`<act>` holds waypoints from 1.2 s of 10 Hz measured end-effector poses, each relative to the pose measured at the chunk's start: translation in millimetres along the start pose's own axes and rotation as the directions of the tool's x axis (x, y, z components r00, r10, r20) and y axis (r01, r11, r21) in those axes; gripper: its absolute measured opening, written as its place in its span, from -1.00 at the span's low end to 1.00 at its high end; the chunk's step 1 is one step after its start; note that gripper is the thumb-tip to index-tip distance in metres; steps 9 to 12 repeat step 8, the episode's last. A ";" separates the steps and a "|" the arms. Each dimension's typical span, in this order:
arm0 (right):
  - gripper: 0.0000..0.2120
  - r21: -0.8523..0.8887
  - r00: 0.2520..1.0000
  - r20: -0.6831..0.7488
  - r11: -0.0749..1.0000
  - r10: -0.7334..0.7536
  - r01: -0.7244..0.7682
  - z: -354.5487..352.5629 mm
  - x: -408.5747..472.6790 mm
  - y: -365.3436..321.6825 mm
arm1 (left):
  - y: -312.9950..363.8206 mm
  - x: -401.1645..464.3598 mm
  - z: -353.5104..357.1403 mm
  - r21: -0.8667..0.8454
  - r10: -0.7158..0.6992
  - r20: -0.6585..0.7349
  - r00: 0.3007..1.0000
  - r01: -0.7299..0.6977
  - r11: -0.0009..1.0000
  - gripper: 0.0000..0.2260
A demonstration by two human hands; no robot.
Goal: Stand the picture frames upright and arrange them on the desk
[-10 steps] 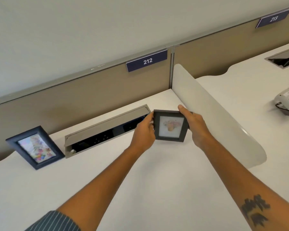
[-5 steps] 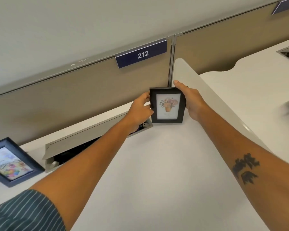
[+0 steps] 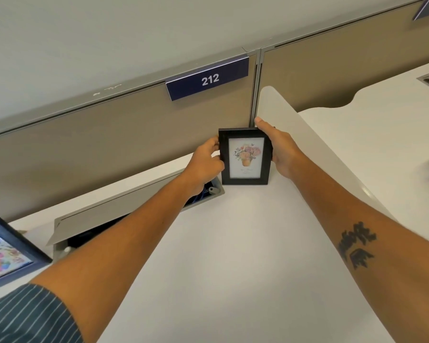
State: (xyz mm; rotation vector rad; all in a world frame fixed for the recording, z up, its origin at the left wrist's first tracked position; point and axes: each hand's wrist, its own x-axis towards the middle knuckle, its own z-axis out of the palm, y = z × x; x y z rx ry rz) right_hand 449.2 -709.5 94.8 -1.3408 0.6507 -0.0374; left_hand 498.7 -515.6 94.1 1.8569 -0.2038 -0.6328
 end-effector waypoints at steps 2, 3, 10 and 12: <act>0.21 -0.048 1.000 0.002 0.999 0.019 -0.019 -1.0 9.1 1.2 | -5.1 2.1 2.1 -0.025 -0.038 -0.001 0.999 0.038 0.999 -0.37; 0.21 -0.062 0.999 0.000 0.997 0.042 -0.042 -4.1 9.2 3.3 | -11.6 0.8 4.3 -0.036 -0.064 -0.010 0.998 0.063 0.997 -0.35; -0.03 -0.460 0.986 -0.134 0.887 -0.103 0.030 -19.8 -75.7 70.6 | -97.5 -146.6 -5.6 0.295 0.160 -0.124 0.979 -0.118 0.948 -0.32; -0.03 -0.460 0.986 -0.134 0.887 -0.103 0.030 -19.8 -75.7 70.6 | -97.5 -146.6 -5.6 0.295 0.160 -0.124 0.979 -0.118 0.948 -0.32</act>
